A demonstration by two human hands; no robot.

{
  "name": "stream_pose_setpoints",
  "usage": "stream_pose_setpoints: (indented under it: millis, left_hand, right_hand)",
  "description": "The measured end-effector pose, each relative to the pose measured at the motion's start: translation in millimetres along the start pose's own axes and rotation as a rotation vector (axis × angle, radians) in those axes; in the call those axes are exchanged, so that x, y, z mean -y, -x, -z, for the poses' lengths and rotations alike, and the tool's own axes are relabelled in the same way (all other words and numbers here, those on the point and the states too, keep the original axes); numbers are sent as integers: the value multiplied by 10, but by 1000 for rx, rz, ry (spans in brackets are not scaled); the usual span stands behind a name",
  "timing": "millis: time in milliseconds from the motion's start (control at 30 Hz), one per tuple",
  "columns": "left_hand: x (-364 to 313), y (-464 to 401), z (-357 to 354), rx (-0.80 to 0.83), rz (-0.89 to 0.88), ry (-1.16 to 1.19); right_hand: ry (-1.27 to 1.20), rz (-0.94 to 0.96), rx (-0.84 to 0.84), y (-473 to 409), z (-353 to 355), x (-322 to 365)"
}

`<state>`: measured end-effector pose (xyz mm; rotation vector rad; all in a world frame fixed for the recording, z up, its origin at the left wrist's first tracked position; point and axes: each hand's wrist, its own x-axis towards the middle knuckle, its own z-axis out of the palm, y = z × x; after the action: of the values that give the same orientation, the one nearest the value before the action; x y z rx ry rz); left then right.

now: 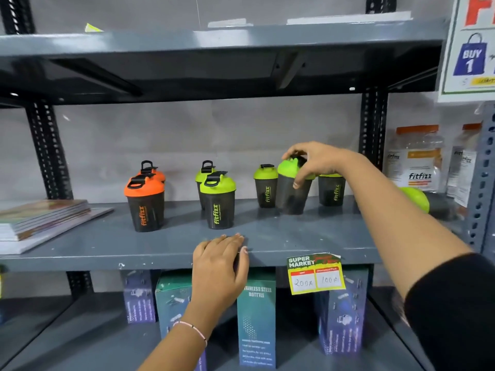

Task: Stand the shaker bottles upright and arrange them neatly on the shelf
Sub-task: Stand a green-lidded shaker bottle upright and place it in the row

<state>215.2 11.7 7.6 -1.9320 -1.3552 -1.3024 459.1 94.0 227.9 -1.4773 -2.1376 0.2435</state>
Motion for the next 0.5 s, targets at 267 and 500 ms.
stream_pose_setpoints:
  millis: [267,500]
  left_hand:
    - [-2,-1,-9,16,18,17]
    - [-9,2,-43,-9,30,13]
  right_hand:
    - [61,-61,277,-222,-87,-124]
    - [175,-194,351,-257,4,-16]
